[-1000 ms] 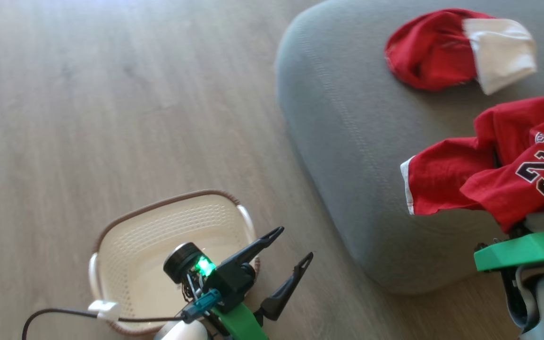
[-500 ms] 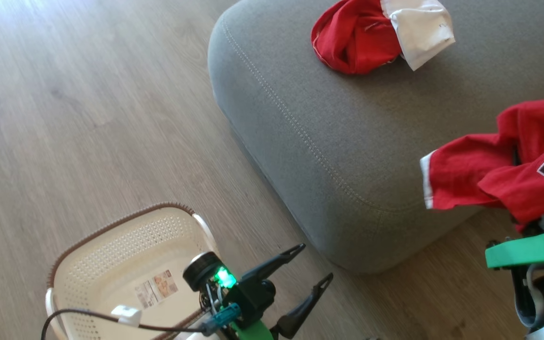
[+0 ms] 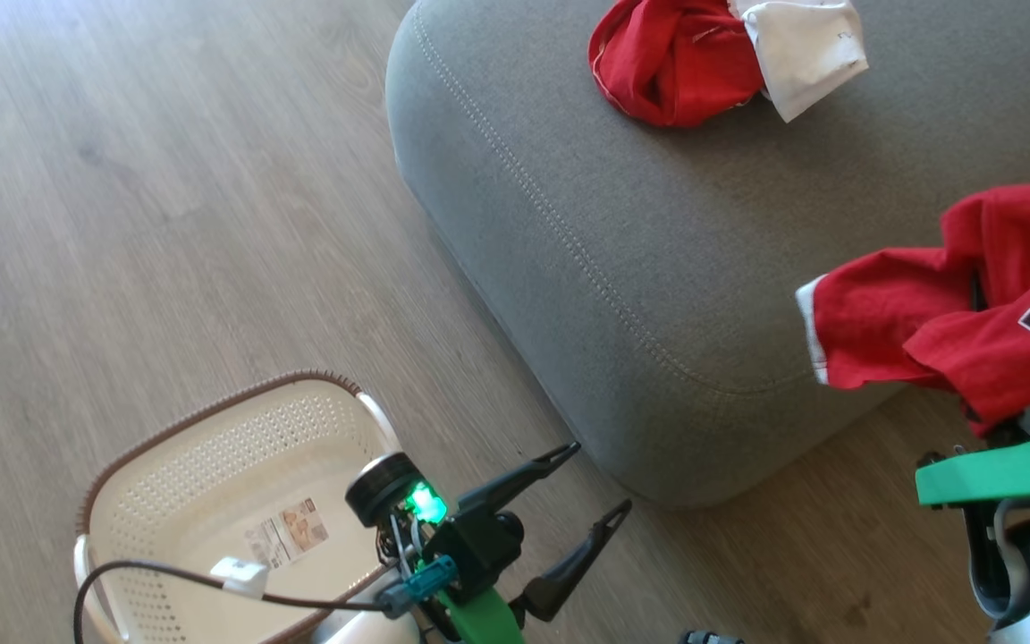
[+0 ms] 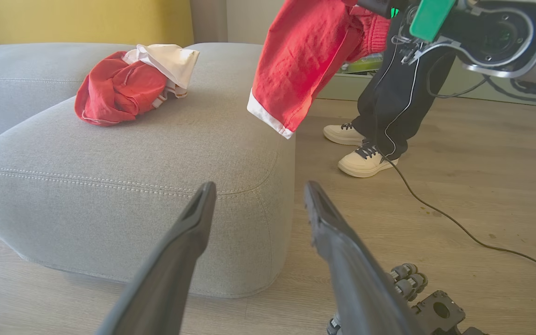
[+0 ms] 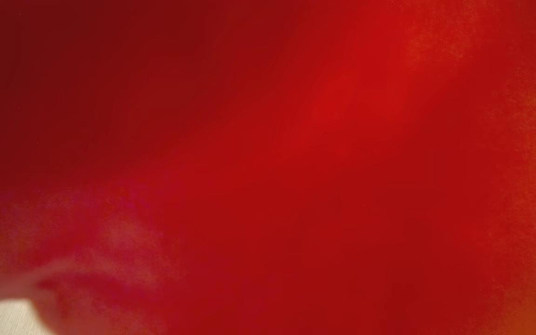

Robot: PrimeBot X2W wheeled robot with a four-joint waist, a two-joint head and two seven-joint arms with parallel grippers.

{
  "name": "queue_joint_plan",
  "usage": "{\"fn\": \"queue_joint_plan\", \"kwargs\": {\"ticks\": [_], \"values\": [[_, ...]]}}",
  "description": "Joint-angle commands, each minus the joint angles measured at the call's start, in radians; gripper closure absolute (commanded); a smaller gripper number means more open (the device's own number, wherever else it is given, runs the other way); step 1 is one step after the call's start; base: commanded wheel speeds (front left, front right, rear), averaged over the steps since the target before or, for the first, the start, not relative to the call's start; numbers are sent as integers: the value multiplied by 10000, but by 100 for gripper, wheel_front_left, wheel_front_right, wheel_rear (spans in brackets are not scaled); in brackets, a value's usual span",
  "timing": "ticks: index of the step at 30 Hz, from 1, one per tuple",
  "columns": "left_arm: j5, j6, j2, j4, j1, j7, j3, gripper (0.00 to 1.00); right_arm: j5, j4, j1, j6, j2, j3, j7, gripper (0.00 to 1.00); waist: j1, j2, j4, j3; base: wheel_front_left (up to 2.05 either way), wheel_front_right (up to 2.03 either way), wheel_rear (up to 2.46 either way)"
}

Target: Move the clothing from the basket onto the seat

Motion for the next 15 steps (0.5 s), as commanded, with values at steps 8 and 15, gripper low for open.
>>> {"fn": "queue_joint_plan", "kwargs": {"ticks": [8, 15], "values": [[123, -8, 504, -477, -427, -53, 442, 0, 272, -196, -1361, 25, -427, 83, -67, 100, 0, 0, -21, 934, 0, 0, 0], [106, -8, 1294, -585, -1200, -53, -70, 0, 411, -303, -2939, 25, -633, -416, -67, 100, 0, 0, 318, 2399, 0, 0, 0]]}}
